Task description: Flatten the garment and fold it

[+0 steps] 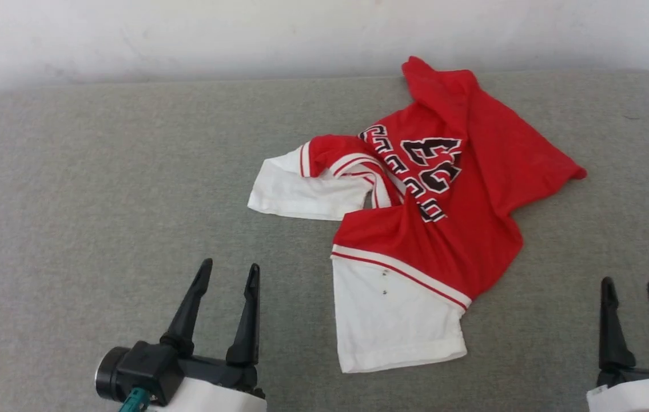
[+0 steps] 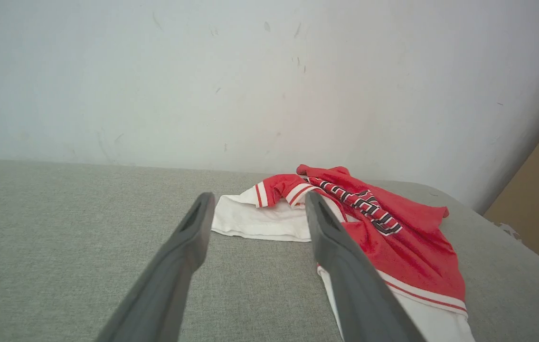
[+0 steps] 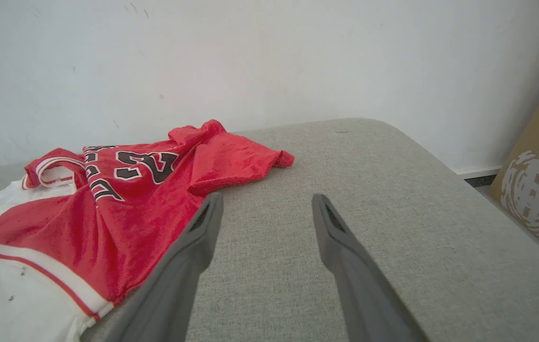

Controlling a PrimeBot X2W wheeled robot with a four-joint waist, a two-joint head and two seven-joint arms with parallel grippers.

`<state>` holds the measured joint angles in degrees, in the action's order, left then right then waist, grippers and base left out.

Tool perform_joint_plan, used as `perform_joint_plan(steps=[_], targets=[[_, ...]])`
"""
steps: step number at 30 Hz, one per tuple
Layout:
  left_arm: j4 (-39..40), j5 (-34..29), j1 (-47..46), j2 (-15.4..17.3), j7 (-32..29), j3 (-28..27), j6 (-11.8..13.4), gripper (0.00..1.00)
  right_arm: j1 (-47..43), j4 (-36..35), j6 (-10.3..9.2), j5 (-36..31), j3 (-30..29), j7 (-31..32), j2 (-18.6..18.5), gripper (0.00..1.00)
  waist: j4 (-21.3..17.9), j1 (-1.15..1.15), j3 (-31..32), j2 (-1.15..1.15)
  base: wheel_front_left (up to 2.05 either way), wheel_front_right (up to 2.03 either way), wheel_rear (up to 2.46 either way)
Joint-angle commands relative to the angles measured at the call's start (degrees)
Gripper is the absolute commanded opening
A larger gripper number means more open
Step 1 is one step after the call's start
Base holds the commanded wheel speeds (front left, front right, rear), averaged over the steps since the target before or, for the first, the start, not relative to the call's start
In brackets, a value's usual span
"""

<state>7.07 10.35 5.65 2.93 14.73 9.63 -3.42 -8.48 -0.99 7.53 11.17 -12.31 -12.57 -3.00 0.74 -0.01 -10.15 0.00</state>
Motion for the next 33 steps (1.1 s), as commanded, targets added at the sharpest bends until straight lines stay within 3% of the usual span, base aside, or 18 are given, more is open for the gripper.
perform_joint_plan(steps=[1, 6, 10, 15, 19, 25, 33], targets=[[0.36, -1.28, -1.17, 0.01, 0.27, -0.26, -0.17, 1.00, 0.62, 0.29, -0.04, 0.24, 0.47, -0.80, 0.11, 1.00, -1.52, 0.01, 0.37, 0.00, 0.00, 0.00, 0.00], [-3.22, -4.77, -9.37, 2.14, -0.16, 1.17, -1.71, 1.00, 2.15, 0.13, -0.04, -0.47, 0.35, -1.82, 0.12, 1.00, -1.99, 0.01, -0.85, 0.00, 0.00, 0.00, 0.00], [-7.79, -6.99, -17.41, 3.80, -4.95, 2.94, -2.40, 1.00, 2.89, -0.22, -0.04, -1.07, -0.29, -2.01, 0.12, 1.00, -1.83, 0.01, -2.36, 0.00, 0.00, 0.00, 0.00], [-17.57, -8.14, -30.34, 5.03, -17.09, 6.23, -3.39, 1.00, 3.92, -0.75, -0.04, -1.29, 0.02, -2.10, 0.12, 1.00, -1.87, 0.01, -5.56, 0.00, 0.00, 0.00, 0.00], [-25.70, -8.54, -37.53, 5.90, -27.03, 5.78, -2.97, 1.00, 4.74, -1.03, -0.04, -1.00, 1.05, -2.08, 0.12, 1.00, -2.91, 0.01, -7.98, 0.00, 0.00, 0.00, 0.00], [-33.78, -9.42, -42.99, 7.16, -37.86, 4.55, -0.56, 1.00, 5.40, -0.88, -0.04, -0.86, 1.24, -1.86, 0.12, 1.00, -4.49, 0.01, -10.74, 0.00, 0.00, 0.00, 0.00], [-38.45, -3.45, -44.46, 5.05, -44.29, 4.13, -2.55, 1.00, 6.00, -0.90, -0.04, -1.39, 0.79, -1.45, 0.12, 1.00, -4.42, 0.01, -12.71, 0.00, 0.00, 0.00, 0.00]])
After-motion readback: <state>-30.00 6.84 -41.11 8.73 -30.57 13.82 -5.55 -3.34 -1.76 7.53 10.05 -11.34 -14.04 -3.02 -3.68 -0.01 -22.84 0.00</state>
